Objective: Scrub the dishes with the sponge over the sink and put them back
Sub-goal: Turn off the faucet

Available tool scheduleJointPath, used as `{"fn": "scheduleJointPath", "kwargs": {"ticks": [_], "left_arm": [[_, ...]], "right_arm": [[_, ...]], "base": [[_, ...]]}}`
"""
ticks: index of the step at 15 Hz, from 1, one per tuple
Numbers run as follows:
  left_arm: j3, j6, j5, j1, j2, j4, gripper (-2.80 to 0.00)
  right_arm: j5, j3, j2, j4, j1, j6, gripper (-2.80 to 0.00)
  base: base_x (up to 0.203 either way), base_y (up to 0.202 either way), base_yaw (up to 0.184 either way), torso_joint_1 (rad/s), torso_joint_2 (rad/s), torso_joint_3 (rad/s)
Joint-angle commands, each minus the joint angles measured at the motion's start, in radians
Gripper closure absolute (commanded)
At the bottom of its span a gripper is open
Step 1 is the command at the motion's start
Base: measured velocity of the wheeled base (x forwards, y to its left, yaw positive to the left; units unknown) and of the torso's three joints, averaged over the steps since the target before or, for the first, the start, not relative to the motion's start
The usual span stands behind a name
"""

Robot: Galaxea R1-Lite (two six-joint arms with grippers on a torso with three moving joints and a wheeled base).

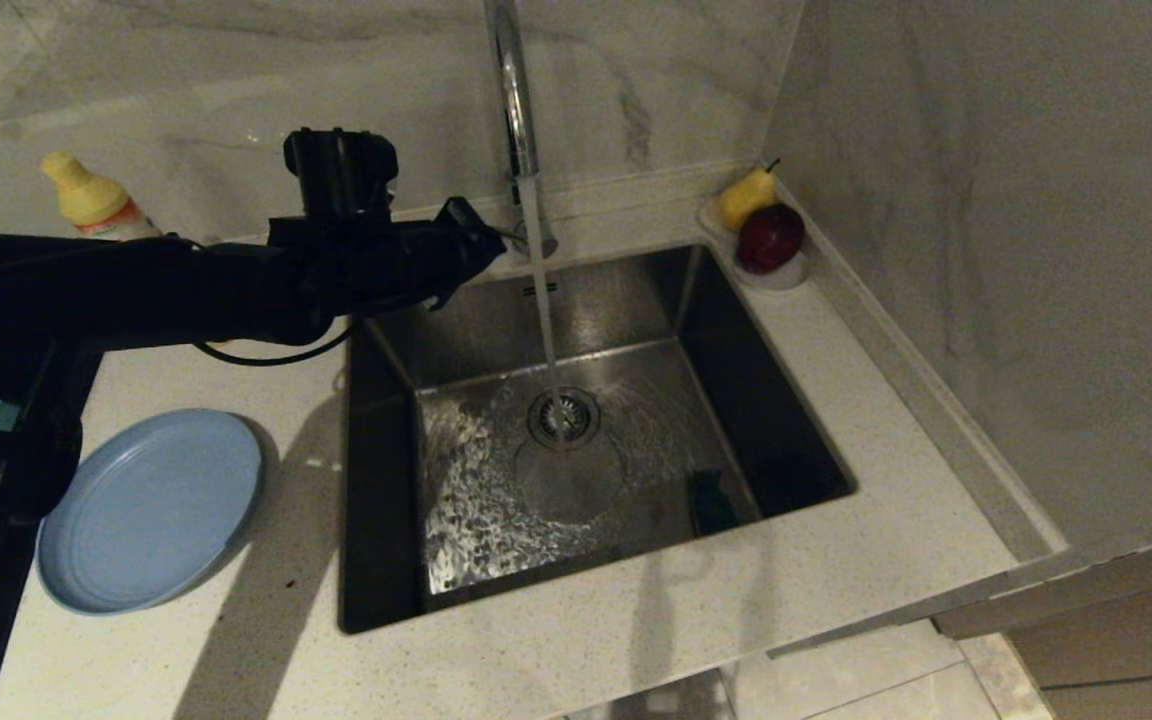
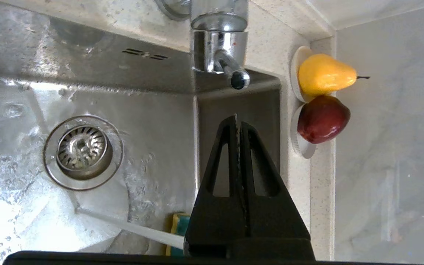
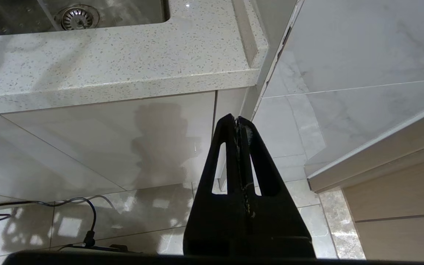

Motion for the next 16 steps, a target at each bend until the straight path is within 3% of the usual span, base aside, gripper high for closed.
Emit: {"fn": "scheduleJointPath", "kwargs": {"ticks": [1, 8, 16], "left_arm": [[-0.001, -0.003, 0.000, 0.000, 0.003, -0.003, 0.00], [-0.069, 0.001, 0.006, 0.001, 0.032, 0.000, 0.00], [-0.070, 0.003, 0.034, 0.000, 0.042, -0.001, 0.00]], "right_arm": [[0.000, 0.000, -0.002, -0.001, 0.000, -0.001, 0.00], [0.000, 0.000, -0.002, -0.001, 0.000, -0.001, 0.00], [0.000, 0.000, -0.002, -0.001, 0.000, -0.001, 0.00]], "base": [[0.000, 0.000, 0.000, 0.000, 0.00, 0.000], [0.000, 0.000, 0.000, 0.000, 0.00, 0.000], [0.000, 0.000, 0.000, 0.000, 0.00, 0.000]]}}
